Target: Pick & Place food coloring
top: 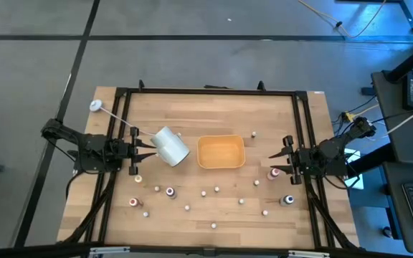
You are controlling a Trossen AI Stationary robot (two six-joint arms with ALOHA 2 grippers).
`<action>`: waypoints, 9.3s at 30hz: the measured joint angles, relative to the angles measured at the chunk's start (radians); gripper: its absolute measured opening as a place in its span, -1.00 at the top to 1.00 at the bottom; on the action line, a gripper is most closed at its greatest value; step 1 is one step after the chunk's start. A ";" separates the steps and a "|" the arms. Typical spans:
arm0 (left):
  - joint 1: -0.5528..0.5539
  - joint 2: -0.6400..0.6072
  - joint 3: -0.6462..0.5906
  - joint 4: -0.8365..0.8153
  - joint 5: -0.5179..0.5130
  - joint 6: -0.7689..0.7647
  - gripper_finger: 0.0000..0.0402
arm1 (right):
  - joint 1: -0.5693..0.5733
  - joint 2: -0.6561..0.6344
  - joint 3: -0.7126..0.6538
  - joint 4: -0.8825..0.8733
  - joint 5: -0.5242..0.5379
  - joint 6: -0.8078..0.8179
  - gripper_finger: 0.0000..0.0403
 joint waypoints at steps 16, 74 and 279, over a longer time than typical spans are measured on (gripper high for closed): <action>0.000 0.000 0.000 0.000 0.000 0.000 0.56 | 0.000 0.000 0.000 0.000 0.000 0.000 0.22; 0.000 0.000 0.000 0.000 0.000 0.000 0.56 | 0.000 0.000 0.000 0.000 0.000 0.000 0.22; 0.000 0.000 0.000 0.008 -0.055 0.000 0.56 | -0.582 2.033 1.469 -0.666 -0.304 0.205 0.65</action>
